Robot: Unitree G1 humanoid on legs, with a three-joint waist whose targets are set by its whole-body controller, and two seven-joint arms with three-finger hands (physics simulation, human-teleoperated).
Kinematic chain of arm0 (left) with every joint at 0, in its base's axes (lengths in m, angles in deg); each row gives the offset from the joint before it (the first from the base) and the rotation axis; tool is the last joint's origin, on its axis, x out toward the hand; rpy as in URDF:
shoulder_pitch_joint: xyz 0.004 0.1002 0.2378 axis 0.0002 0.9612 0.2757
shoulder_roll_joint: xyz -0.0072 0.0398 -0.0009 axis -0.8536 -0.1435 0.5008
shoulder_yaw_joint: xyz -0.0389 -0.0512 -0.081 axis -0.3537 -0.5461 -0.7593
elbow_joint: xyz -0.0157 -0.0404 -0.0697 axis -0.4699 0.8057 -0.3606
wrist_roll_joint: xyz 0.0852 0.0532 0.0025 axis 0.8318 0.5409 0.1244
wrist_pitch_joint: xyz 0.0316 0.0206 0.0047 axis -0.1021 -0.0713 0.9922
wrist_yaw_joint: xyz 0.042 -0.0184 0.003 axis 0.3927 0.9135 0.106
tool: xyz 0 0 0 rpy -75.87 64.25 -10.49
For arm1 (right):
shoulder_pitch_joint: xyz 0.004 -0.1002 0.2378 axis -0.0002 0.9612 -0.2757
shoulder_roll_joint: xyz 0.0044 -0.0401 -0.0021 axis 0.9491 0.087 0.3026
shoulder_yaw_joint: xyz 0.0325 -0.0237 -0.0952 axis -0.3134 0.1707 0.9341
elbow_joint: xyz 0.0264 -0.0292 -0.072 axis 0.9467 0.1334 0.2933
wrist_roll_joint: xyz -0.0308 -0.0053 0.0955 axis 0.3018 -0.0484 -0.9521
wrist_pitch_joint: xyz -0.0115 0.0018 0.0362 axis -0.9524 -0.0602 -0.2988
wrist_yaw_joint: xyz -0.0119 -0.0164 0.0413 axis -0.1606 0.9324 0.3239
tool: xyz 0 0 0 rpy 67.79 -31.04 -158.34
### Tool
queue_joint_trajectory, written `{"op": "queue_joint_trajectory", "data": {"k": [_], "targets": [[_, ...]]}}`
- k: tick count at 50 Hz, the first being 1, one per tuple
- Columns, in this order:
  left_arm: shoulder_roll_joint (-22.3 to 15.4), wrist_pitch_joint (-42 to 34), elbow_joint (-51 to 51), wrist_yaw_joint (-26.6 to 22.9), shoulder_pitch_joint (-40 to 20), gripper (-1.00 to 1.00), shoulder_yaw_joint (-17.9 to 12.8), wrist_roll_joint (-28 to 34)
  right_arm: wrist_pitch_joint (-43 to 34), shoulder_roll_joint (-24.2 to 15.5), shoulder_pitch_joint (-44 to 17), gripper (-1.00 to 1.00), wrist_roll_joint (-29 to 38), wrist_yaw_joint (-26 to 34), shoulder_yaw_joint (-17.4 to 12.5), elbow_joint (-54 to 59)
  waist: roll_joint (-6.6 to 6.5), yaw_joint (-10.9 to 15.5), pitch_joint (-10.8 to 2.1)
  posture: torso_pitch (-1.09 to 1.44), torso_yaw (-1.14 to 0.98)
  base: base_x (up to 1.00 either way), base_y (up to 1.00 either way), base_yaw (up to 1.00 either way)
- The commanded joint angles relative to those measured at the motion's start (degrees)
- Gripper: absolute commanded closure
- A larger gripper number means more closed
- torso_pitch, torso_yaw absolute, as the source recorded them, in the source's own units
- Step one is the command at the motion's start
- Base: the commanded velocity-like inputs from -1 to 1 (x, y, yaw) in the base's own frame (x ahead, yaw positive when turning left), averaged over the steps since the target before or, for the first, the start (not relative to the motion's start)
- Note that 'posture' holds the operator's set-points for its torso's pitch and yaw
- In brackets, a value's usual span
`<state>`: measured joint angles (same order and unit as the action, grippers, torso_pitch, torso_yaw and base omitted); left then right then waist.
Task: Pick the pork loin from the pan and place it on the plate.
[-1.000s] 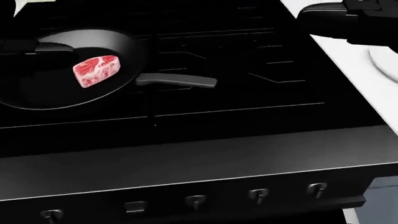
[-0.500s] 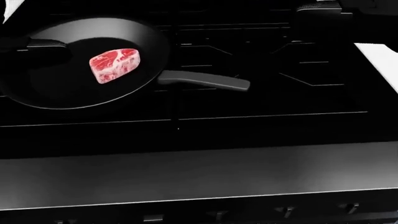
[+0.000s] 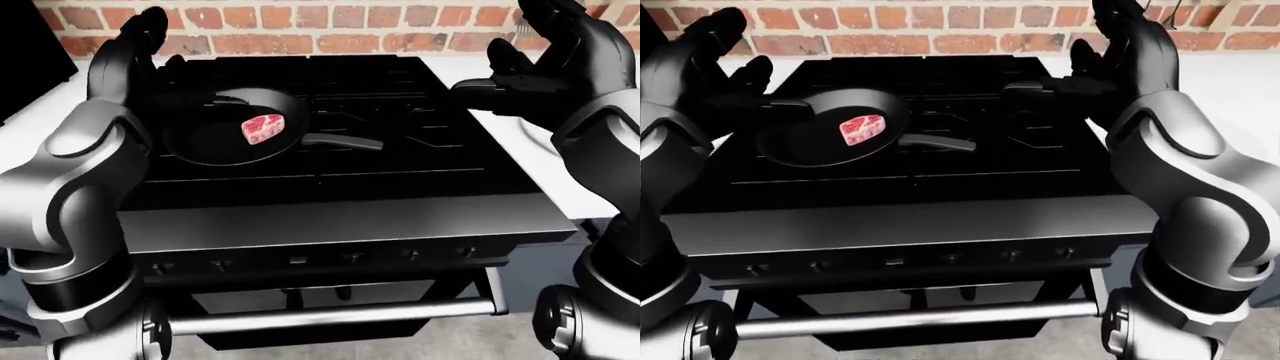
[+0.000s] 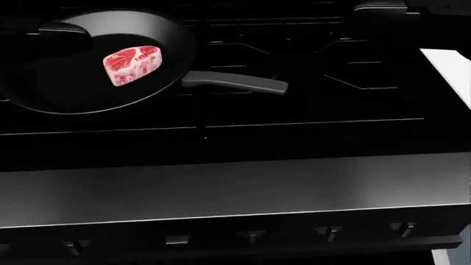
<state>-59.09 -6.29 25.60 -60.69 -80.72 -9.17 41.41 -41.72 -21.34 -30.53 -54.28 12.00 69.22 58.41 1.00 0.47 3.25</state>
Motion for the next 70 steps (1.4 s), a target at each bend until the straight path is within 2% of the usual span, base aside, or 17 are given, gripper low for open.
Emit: {"op": "queue_joint_trajectory", "data": {"k": [1,7,13,18,21,27,32,46,70], "targets": [[-1.1,1.6,-0.2,-1.2,-3.1,-1.0,-0.4,0.6,1.9,-0.9,-1.5,-1.0,0.1,0.1,-0.9,-1.1,0.01,0.0,-1.49,0.0,0.0,0.0,0.0,0.0],[-1.6,2.0,3.2,-4.2,-5.4,-1.0,1.1,2.8,1.9,-1.1,-1.7,-1.0,-0.2,-0.1,-0.9,-0.9,0.09,0.0,-1.56,0.0,0.0,0.0,0.0,0.0],[-2.3,1.3,7.3,-9.4,-9.0,-1.0,2.8,5.7,2.2,-1.4,-1.8,-1.0,-0.2,0.0,-0.9,-0.4,0.23,0.1,-1.71,0.0,0.0,0.0,0.0,0.0],[-2.0,0.8,8.5,-14.0,-9.4,-1.0,3.4,7.8,2.1,-1.6,-2.0,-1.0,-0.6,-0.3,-1.0,-0.4,0.4,0.2,-1.74,0.0,0.0,0.0,0.0,0.0],[-1.8,0.4,8.7,-16.5,-9.6,-0.86,3.8,9.1,2.2,-1.6,-1.9,-1.0,-0.6,-0.3,-1.0,-0.4,0.46,0.2,-1.77,0.0,0.0,0.0,0.0,0.0],[-1.0,0.4,8.9,-20.6,-9.0,-0.8,4.5,12.2,2.3,-1.8,-2.1,-1.0,-0.8,-0.4,-1.0,-0.2,0.61,0.3,-1.82,0.0,0.0,0.0,0.0,0.0],[0.2,0.0,8.8,-23.2,-8.8,-0.74,5.1,14.6,2.4,-1.9,-1.9,-1.0,-0.8,-0.4,-1.0,-0.2,0.74,0.3,-1.84,0.0,0.0,0.0,0.0,0.0],[2.3,0.7,10.4,-29.7,-7.9,-0.74,6.6,20.8,2.4,-2.1,-2.2,-1.0,-1.1,-0.6,-1.0,0.0,0.99,0.4,-1.81,0.0,0.0,0.0,0.0,0.0],[2.3,5.8,17.4,-39.4,-8.7,-0.78,8.1,33.1,2.5,-2.3,-2.1,-1.0,-1.5,-0.6,-1.0,-0.2,1.29,0.5,-1.78,0.0,0.0,0.0,0.0,0.0]]}}
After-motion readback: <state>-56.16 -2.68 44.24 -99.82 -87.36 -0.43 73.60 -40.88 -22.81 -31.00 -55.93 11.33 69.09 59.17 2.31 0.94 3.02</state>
